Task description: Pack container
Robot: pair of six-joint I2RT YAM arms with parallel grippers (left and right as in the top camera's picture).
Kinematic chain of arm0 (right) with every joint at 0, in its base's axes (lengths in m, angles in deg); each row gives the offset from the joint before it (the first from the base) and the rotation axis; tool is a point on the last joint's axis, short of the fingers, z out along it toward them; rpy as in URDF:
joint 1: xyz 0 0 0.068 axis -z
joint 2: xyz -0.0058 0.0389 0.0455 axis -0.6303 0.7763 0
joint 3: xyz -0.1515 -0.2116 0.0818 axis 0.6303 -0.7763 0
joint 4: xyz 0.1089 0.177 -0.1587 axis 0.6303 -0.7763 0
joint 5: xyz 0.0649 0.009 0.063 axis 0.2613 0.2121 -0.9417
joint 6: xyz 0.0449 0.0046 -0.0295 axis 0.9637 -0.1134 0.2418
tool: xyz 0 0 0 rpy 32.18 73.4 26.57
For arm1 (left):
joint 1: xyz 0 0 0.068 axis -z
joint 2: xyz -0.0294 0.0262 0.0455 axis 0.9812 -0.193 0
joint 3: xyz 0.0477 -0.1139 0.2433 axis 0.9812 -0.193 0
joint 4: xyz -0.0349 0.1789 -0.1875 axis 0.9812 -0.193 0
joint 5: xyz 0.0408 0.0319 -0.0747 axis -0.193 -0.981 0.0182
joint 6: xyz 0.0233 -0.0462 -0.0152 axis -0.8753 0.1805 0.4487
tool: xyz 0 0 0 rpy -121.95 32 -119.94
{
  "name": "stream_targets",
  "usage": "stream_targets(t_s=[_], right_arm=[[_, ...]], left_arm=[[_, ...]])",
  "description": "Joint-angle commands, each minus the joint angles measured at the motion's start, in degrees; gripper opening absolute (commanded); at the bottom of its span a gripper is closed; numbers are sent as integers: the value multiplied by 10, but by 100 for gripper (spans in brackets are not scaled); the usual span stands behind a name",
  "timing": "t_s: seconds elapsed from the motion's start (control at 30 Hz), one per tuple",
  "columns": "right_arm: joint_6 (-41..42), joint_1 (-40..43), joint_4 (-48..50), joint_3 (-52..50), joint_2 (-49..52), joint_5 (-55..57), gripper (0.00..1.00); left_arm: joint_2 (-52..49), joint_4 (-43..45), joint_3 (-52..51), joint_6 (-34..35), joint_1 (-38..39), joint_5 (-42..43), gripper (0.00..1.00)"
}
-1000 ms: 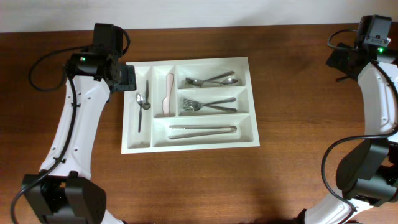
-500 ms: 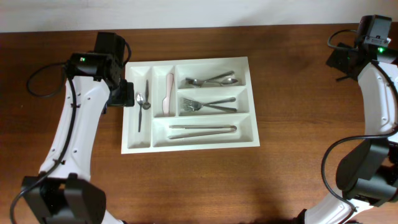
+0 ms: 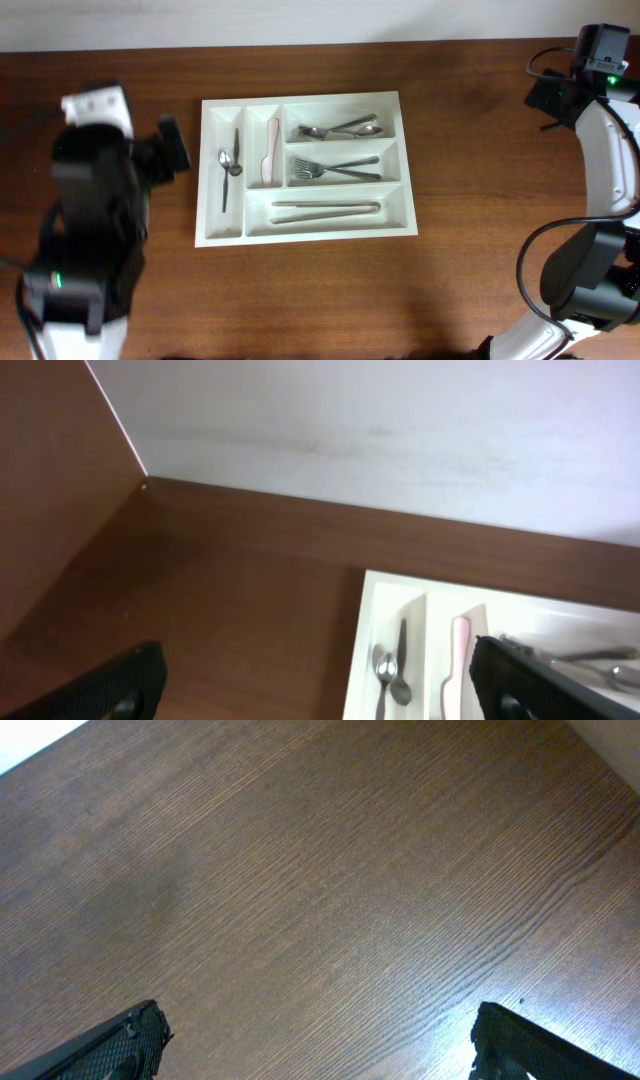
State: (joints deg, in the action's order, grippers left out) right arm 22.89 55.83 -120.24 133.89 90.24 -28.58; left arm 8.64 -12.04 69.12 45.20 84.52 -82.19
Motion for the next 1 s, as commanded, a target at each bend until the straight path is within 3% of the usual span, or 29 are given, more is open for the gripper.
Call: stream_targets(t_s=[0.0, 0.27, 0.4, 0.73, 0.97], right_arm=[[1, 2, 0, 3, -2, 1, 99], [1, 2, 0, 3, -2, 1, 99], [1, 2, 0, 3, -2, 1, 99], [1, 2, 0, 3, -2, 1, 99], [1, 2, 0, 3, -2, 1, 99]], left_arm=[[55, 41, -102, 5, -2, 8, 99], [216, 253, -363, 4, -2, 68, 99], [275, 318, -459, 4, -2, 99, 99], [460, 345, -609, 4, -14, 146, 99], [547, 344, -661, 4, -42, 193, 99]])
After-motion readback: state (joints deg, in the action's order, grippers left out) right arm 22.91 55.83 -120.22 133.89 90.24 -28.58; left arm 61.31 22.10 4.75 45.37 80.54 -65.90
